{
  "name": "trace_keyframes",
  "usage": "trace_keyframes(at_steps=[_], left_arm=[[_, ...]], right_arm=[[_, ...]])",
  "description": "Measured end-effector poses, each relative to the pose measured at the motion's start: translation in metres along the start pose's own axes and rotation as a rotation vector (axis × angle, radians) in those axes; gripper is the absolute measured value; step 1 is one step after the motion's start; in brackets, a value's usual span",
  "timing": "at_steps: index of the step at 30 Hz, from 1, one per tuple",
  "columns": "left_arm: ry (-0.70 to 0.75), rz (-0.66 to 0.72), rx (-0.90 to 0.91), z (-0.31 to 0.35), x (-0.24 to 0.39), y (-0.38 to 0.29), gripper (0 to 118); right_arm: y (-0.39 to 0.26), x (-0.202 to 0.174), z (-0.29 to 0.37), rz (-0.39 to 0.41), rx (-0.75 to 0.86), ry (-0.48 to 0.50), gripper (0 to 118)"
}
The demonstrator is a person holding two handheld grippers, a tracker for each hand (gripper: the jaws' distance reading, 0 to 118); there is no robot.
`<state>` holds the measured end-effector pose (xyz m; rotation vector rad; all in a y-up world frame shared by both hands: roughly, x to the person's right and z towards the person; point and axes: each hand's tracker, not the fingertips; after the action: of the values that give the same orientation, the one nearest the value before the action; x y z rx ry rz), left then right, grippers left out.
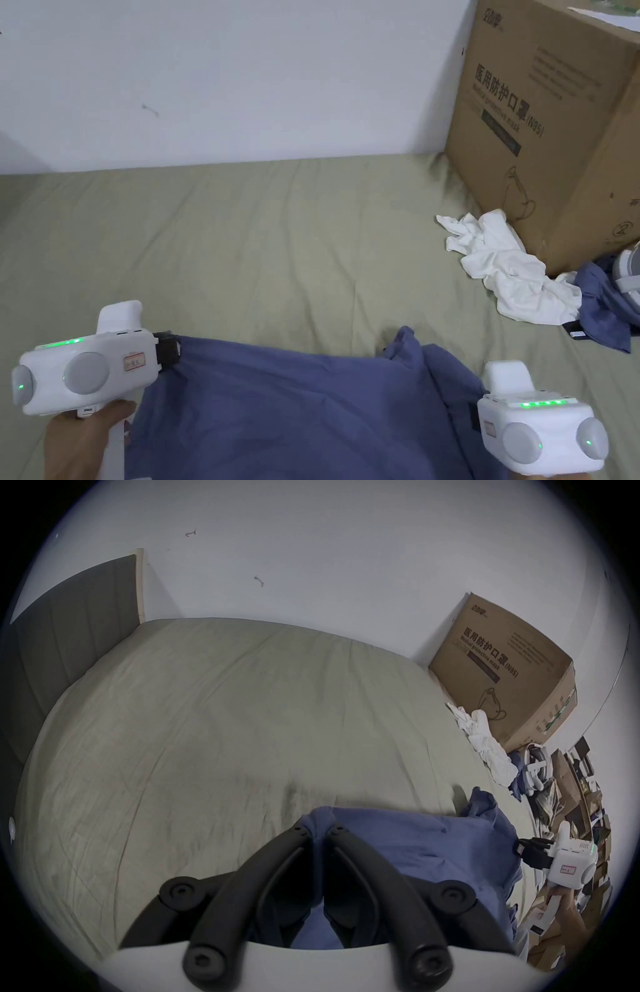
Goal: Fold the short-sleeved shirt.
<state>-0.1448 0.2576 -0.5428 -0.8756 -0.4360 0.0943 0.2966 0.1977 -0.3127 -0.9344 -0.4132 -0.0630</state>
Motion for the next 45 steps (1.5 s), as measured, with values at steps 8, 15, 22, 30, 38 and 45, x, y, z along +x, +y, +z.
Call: trace_keyframes(at_steps=[8,15,22,30,38,45], left_arm=[[-0.019,0.025,0.094,0.071,0.002,0.0,8],[0.009,0.012,0.22,0.13,-0.001,0.031,8],[0.052,-0.012,0.38,0.195,-0.003,0.088,8],[0.114,-0.022,0.531,0.26,-0.006,0.164,8],[0.147,-0.02,0.639,0.274,0.004,0.199,8],[0.167,-0.023,0.681,0.282,0.058,0.21,8]], right_arm=[[0.013,0.018,0.085,-0.055,0.225,0.061,5],[0.073,0.022,0.161,-0.053,0.46,0.058,4],[0.139,0.021,0.223,-0.102,0.661,0.102,4],[0.216,0.022,0.273,-0.152,0.838,0.162,4],[0.277,0.019,0.297,-0.152,0.939,0.167,4],[0.311,0.012,0.289,-0.122,0.97,0.148,4]])
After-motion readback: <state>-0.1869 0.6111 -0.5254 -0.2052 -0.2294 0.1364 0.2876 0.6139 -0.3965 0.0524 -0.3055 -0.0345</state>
